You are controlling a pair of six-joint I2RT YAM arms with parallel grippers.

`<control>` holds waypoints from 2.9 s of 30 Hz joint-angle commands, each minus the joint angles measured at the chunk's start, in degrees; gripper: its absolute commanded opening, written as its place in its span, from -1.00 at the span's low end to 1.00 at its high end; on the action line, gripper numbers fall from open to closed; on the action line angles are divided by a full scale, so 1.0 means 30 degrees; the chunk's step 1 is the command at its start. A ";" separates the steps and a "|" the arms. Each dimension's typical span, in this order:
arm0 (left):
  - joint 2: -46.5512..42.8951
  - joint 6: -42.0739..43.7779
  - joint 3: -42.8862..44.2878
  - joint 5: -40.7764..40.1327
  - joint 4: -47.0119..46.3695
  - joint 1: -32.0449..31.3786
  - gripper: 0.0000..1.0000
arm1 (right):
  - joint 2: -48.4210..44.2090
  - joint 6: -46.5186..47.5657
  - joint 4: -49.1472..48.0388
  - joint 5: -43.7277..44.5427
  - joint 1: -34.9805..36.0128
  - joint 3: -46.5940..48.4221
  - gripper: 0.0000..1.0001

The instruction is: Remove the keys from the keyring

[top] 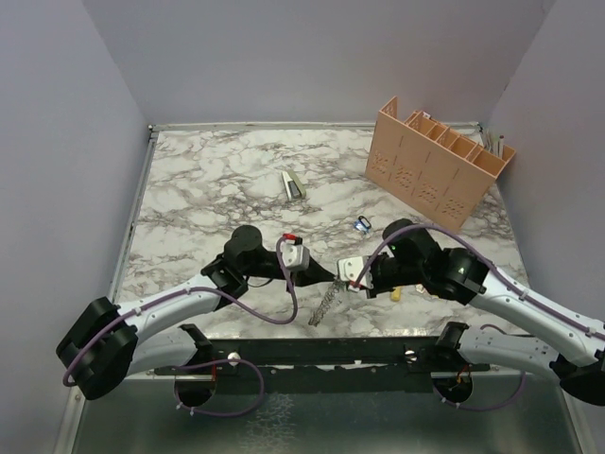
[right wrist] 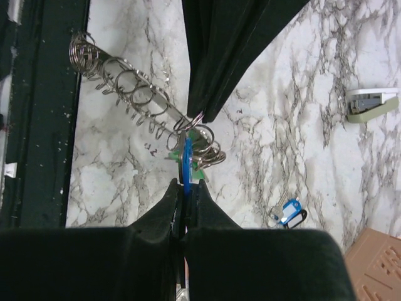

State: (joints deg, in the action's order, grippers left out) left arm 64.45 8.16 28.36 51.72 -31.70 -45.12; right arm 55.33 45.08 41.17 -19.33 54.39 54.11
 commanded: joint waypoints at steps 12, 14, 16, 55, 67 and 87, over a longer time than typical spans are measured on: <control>-0.0212 -0.7279 -0.1092 -0.5752 -0.4838 -0.0046 -1.00 | -0.1640 0.1248 -0.4554 0.2747 0.0106 -0.3241 -0.99; -0.0190 -0.8316 -0.1341 -0.6149 -0.5579 -0.0117 -1.00 | -0.1338 0.1388 -0.4706 0.2897 0.0106 -0.3261 -0.99; -0.0341 -0.9270 -0.1690 -0.7012 -0.6213 -0.0162 -1.00 | -0.1121 0.1408 -0.4909 0.3049 0.0107 -0.3292 -0.99; -0.1682 -1.4440 -0.5954 -1.4179 -1.2859 -0.1916 -1.00 | -0.1446 0.0808 -0.6819 0.5907 0.0114 -0.2804 -0.99; -0.4509 -1.1914 -0.6729 -1.5339 -0.8701 -0.1697 -1.00 | -0.0805 -0.2753 -0.7219 0.9559 0.0122 -0.2080 -0.99; -1.1613 -0.7585 -0.6630 -1.8182 0.0101 -0.1541 -1.00 | 0.6039 -1.4449 -0.7919 1.1725 -0.2936 -0.1893 -0.99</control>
State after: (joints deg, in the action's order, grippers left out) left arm 31.27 -16.38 8.93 -1.13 -31.99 -49.93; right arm 69.65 7.27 20.82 15.25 50.50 48.40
